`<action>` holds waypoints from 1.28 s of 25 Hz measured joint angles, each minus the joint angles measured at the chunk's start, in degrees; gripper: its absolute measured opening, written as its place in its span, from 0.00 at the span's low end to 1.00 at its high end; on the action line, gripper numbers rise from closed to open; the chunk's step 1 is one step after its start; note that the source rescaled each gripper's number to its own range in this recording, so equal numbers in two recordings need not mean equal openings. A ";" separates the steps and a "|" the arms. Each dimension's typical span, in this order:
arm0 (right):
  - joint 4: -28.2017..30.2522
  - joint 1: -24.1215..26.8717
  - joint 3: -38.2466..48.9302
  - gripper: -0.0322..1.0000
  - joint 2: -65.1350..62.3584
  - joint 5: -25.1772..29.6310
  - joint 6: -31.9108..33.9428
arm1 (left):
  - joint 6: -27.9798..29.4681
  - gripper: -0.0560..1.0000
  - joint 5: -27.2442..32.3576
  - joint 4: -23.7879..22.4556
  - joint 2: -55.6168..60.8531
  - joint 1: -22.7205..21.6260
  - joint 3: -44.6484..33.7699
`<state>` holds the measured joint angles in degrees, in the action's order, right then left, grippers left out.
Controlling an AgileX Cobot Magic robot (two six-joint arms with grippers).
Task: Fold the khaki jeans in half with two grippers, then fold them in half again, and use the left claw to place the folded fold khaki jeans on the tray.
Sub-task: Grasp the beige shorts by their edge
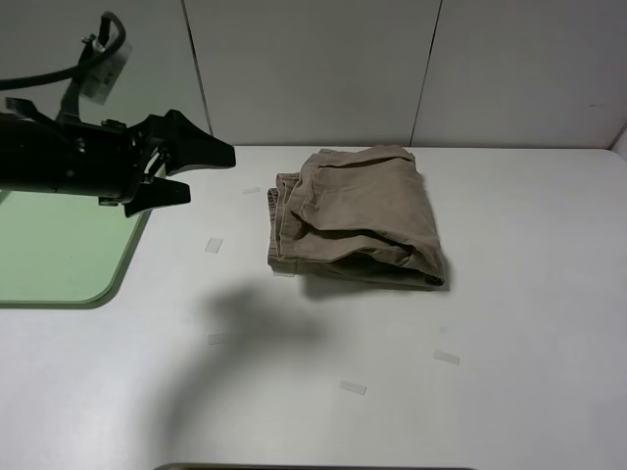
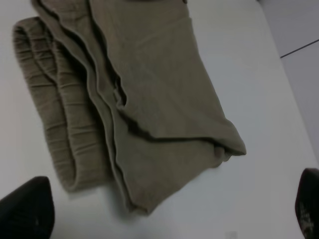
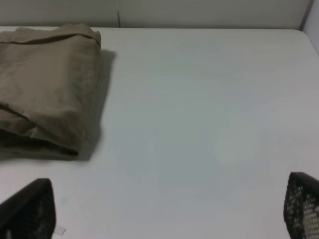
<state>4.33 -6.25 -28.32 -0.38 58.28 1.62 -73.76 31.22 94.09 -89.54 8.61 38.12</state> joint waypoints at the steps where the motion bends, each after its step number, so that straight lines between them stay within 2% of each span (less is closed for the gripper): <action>1: 0.00 0.00 0.00 1.00 0.00 0.00 0.00 | -0.13 0.97 0.91 0.25 -2.10 0.00 1.55; 11: -0.12 0.00 0.00 1.00 0.00 0.00 0.00 | -0.13 0.97 3.34 0.74 -21.69 0.00 13.10; 17: -0.12 0.00 0.00 1.00 0.00 0.00 0.00 | -0.13 0.97 3.63 1.90 -28.67 0.37 17.97; 21: -0.12 0.00 0.00 1.00 0.00 0.00 0.00 | -0.20 0.96 3.96 3.53 -32.88 1.91 21.45; 32: -0.12 0.00 0.00 1.00 0.00 0.00 0.00 | 0.07 0.96 4.76 4.14 -40.71 5.58 29.35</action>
<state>4.21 -6.25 -28.32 -0.38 58.28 1.62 -73.69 35.98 98.24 -130.24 14.19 67.47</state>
